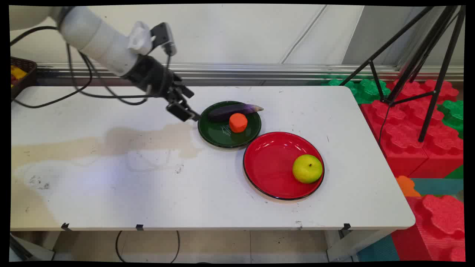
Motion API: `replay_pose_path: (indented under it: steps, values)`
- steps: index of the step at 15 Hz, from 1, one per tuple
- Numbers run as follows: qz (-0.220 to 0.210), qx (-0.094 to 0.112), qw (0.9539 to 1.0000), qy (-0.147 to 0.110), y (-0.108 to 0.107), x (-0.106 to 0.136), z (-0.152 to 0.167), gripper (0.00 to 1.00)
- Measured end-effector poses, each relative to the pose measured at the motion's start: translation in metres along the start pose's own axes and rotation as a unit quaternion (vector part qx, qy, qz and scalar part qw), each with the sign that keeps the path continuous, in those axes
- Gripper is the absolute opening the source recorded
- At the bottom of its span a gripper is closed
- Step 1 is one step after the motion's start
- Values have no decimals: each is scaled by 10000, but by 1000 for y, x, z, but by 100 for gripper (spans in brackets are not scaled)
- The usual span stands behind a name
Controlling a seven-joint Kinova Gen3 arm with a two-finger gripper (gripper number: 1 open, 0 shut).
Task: Pick up the eggplant from the green plate
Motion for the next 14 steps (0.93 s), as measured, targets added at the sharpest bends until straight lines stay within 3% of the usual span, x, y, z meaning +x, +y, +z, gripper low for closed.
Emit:
replay_pose_path:
  steps: [6, 9, 14]
  values:
    - [16, 333, 9992, -219, -5, 34, 32, 100]
    - [103, 522, 9975, -473, -15, 56, 63, 100]
    - [350, 600, 9935, -896, -32, 74, 107, 100]
